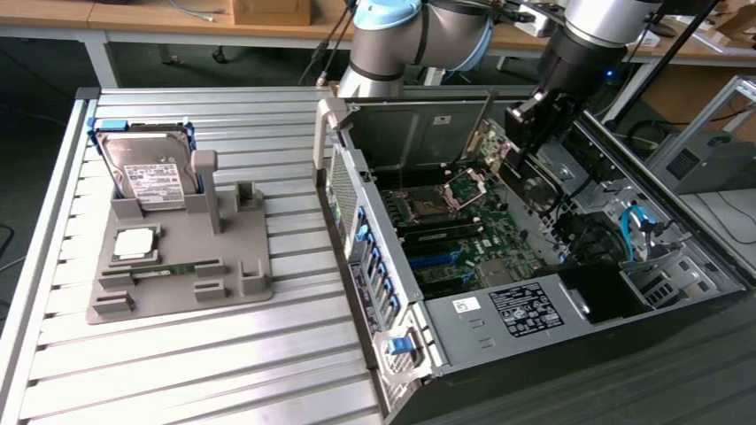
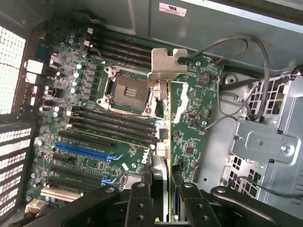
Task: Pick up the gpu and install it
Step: 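Insert the gpu into the slot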
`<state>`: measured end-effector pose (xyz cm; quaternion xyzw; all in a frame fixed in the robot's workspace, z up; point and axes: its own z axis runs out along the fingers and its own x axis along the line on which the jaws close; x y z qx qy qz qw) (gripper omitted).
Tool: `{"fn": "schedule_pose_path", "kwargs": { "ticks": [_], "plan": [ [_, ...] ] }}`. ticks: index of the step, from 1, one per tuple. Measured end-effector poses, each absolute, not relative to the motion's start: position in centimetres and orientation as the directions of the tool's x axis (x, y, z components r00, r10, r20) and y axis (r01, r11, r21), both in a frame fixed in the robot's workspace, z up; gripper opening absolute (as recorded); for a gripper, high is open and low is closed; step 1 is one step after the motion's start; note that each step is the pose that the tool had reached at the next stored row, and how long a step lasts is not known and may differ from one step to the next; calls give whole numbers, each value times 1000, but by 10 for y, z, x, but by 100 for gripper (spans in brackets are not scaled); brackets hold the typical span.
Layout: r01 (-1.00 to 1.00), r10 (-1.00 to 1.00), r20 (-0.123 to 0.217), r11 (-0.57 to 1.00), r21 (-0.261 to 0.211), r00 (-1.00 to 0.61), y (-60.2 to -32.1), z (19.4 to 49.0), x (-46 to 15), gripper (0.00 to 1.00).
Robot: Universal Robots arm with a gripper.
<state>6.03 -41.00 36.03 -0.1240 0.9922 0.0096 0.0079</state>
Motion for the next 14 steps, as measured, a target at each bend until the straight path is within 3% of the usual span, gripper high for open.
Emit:
{"fn": "schedule_pose_path", "kwargs": {
  "ticks": [14],
  "plan": [
    [-327, -326, -18, 945, 17, -945, -410, 360, 60, 27]
  ]
}}
